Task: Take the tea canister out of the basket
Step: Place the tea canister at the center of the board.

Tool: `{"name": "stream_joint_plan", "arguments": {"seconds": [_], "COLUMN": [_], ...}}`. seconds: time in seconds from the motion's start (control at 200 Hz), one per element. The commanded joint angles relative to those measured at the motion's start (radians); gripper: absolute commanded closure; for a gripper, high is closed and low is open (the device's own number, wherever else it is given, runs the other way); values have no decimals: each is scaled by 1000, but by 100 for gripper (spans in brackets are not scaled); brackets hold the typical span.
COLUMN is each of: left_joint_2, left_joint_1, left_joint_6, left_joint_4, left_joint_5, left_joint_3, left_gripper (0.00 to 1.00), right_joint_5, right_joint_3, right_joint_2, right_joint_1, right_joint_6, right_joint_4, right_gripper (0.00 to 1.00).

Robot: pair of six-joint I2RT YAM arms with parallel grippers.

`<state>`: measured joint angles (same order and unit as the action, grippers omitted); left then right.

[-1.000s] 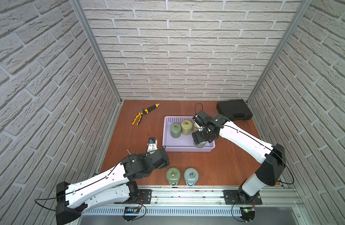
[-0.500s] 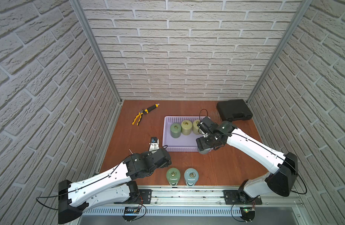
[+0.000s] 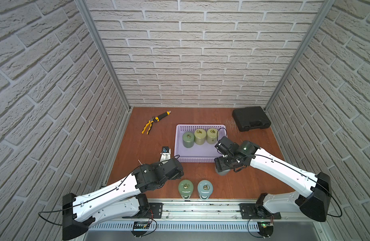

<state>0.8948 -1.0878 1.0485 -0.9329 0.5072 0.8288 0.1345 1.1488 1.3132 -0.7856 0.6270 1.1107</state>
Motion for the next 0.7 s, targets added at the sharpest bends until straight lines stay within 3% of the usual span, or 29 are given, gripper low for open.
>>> {"name": "stream_joint_plan", "arguments": {"seconds": [0.0,0.695], "left_joint_2": [-10,-50], "left_joint_1": [8,8], "left_joint_6": [-17,-22], "left_joint_4": [21,12], "left_joint_5": [-8,-30], "left_joint_3": [-13,-25], "left_gripper": [2,2], "right_joint_5": [26,81], "right_joint_3": [-17,-187], "right_joint_2": [-55,-133], "right_joint_1": [-23,-216], "right_joint_6": [62,276], "right_joint_4": [-34,-70], "right_gripper": [51,51]}}
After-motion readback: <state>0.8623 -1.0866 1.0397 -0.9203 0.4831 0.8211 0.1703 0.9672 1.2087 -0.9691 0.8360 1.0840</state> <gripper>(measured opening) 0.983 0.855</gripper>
